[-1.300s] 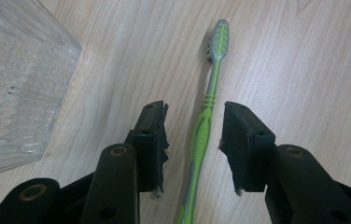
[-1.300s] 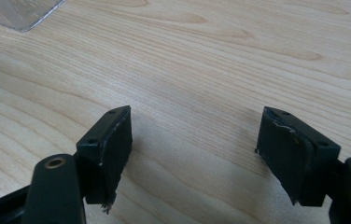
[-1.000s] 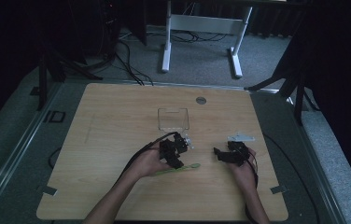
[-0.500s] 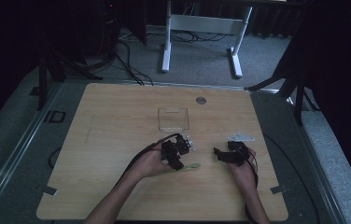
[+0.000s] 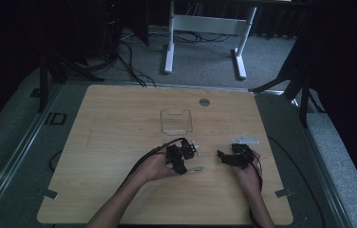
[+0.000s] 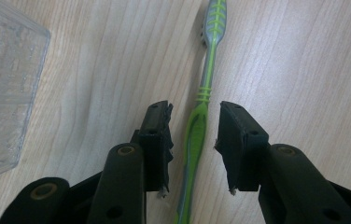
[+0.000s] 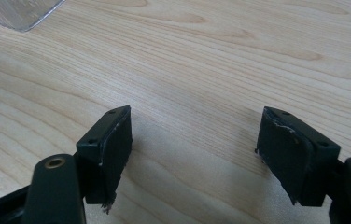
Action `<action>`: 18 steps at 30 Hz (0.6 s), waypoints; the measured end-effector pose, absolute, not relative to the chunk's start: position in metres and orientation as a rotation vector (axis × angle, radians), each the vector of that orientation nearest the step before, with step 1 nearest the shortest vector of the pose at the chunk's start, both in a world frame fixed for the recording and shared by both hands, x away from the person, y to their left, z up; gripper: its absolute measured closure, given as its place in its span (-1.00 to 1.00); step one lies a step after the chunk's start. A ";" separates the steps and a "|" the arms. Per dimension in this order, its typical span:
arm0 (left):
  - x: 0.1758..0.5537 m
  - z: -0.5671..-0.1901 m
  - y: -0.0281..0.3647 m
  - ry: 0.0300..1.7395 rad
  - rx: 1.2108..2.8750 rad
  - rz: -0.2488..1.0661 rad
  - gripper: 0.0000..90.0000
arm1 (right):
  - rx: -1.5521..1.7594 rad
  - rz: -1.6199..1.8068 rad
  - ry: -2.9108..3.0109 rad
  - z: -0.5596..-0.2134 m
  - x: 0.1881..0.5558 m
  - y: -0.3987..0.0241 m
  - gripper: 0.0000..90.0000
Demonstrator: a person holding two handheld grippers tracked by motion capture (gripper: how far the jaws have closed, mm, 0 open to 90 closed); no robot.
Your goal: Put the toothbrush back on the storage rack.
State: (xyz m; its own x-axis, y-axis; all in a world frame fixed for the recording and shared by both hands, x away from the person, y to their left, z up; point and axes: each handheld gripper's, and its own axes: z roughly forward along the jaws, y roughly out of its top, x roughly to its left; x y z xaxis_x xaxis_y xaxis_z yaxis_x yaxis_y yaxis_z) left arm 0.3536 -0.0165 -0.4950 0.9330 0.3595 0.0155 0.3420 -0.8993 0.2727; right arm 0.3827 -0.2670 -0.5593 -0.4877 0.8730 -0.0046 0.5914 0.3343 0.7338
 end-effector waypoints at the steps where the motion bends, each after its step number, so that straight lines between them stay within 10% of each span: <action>1: 0.354 -0.495 -0.017 0.518 2.829 0.093 0.42 | 1.291 0.960 2.205 -0.559 0.383 -0.267 -0.41; 18: 0.354 -0.503 -0.023 0.497 2.878 0.060 0.56 | 1.291 0.960 2.205 -0.559 0.383 -0.267 -0.41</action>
State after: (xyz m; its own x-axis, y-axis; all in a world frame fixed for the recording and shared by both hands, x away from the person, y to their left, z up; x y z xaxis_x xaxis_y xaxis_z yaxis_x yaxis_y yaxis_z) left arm 0.3541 -0.0230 -0.5029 0.9419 0.3359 0.0026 0.3270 -0.9185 0.2224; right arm 0.3827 -0.2670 -0.5593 -0.4877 0.8730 -0.0047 0.5915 0.3344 0.7337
